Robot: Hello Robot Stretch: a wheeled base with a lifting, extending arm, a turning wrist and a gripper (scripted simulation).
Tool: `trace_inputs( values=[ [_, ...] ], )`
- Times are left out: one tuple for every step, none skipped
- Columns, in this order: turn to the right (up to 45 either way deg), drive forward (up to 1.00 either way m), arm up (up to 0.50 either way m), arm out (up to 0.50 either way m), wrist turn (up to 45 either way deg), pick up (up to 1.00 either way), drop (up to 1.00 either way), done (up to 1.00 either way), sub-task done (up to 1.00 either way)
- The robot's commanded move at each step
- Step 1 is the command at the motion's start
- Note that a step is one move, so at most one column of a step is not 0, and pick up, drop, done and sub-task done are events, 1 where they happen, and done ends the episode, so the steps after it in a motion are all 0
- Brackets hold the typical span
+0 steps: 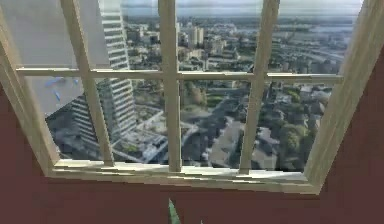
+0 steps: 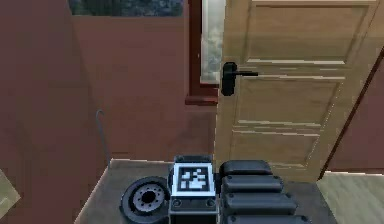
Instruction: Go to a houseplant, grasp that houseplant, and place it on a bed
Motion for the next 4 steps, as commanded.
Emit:
trace_inputs(
  values=[
    [-39.0, 0.0, 0.0, 0.0, 0.0, 0.0, 0.0, 0.0, 0.0],
    [-3.0, 0.0, 0.0, 0.0, 0.0, 0.0, 0.0, 0.0, 0.0],
    [0.0, 0.3, 0.0, 0.0, 0.0, 0.0, 0.0, 0.0, 0.0],
    [-33.0, 0.0, 0.0, 0.0, 0.0, 0.0, 0.0, 0.0, 0.0]
  ],
)
